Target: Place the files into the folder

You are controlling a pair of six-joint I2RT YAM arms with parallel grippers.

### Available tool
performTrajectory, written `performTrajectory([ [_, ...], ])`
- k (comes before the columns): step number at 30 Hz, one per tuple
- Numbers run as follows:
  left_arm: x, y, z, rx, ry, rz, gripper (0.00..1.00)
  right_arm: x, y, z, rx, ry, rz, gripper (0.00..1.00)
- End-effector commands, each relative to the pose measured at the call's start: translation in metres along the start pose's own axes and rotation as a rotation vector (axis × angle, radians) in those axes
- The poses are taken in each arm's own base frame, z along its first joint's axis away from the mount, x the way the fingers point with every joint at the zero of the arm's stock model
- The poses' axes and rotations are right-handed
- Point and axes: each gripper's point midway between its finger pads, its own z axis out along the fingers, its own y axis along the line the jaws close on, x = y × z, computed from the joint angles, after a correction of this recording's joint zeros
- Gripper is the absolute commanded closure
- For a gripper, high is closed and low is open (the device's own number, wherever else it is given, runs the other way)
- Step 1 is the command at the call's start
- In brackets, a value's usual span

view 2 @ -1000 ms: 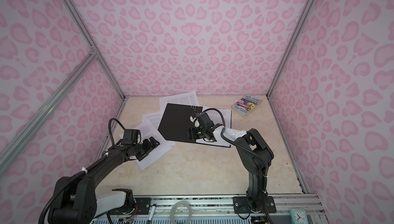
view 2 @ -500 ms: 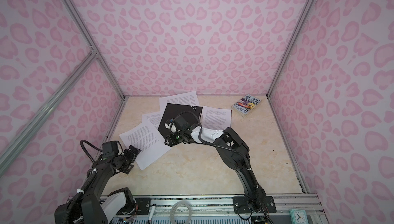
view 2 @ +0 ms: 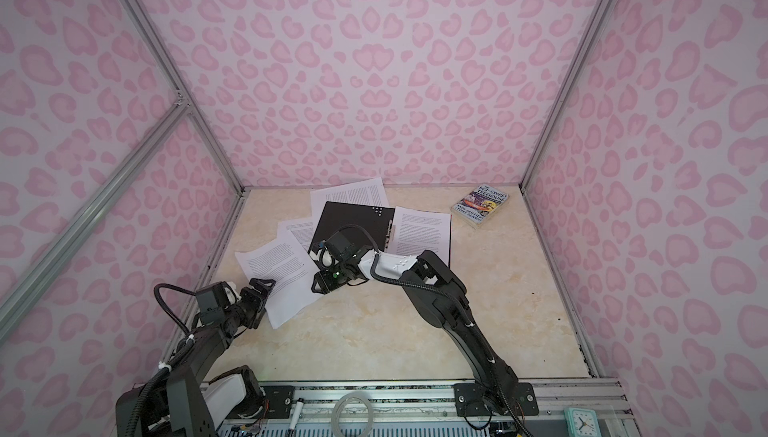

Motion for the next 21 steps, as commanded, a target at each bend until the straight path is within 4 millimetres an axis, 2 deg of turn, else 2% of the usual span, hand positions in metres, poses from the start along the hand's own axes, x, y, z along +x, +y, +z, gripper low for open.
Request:
performTrajectory([
  [1, 0.018, 0.013, 0.001, -0.015, 0.055, -0.086, 0.03, 0.029, -0.009, 0.014, 0.008, 0.096, 0.044, 0.52],
  [4, 0.015, 0.009, 0.000, 0.002, 0.042, -0.079, 0.03, 0.031, -0.009, 0.017, 0.004, 0.104, 0.051, 0.53],
  [9, 0.016, 0.023, -0.002, -0.071, 0.032, -0.094, 0.01, 0.030, -0.009, 0.016, 0.005, 0.104, 0.054, 0.54],
  [13, 0.018, 0.032, -0.006, -0.128, 0.025, -0.114, 0.13, 0.029, -0.014, 0.014, 0.004, 0.102, 0.071, 0.54],
  [21, 0.022, 0.032, -0.022, -0.158, 0.007, -0.103, 0.31, 0.028, -0.019, 0.012, -0.005, 0.094, 0.098, 0.55],
])
